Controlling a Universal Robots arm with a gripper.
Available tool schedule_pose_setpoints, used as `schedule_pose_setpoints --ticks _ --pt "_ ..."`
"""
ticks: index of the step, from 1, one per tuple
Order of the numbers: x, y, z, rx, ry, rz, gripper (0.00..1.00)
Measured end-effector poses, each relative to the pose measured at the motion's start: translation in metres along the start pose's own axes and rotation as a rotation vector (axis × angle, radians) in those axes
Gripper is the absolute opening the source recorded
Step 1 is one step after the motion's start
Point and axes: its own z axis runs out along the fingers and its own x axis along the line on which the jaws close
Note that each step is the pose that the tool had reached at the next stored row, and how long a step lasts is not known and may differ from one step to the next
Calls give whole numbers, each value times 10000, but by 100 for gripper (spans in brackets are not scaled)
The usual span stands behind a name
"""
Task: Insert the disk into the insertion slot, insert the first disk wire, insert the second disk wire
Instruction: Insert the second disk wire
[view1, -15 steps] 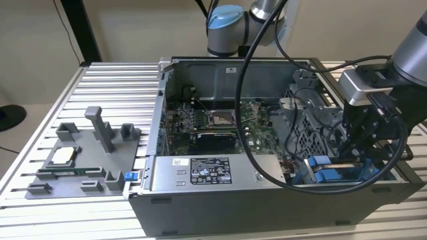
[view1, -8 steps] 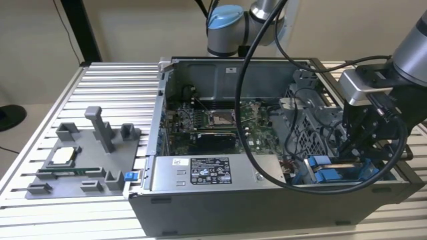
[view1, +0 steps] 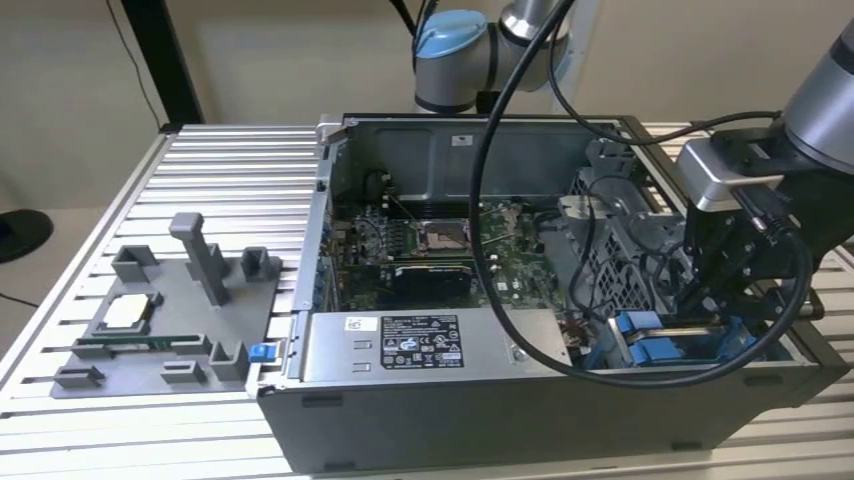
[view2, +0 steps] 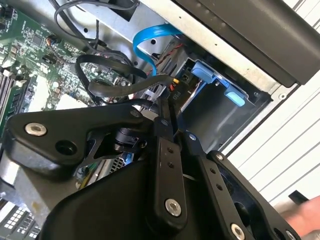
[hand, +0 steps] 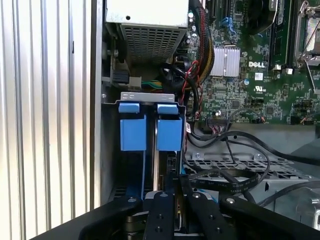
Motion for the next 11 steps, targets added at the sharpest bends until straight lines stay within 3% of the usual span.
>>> schedule_pose_setpoints --ticks 6,11 --pt "1 0 13 7 2 0 0" --pt "8 6 77 30 16 1 0"
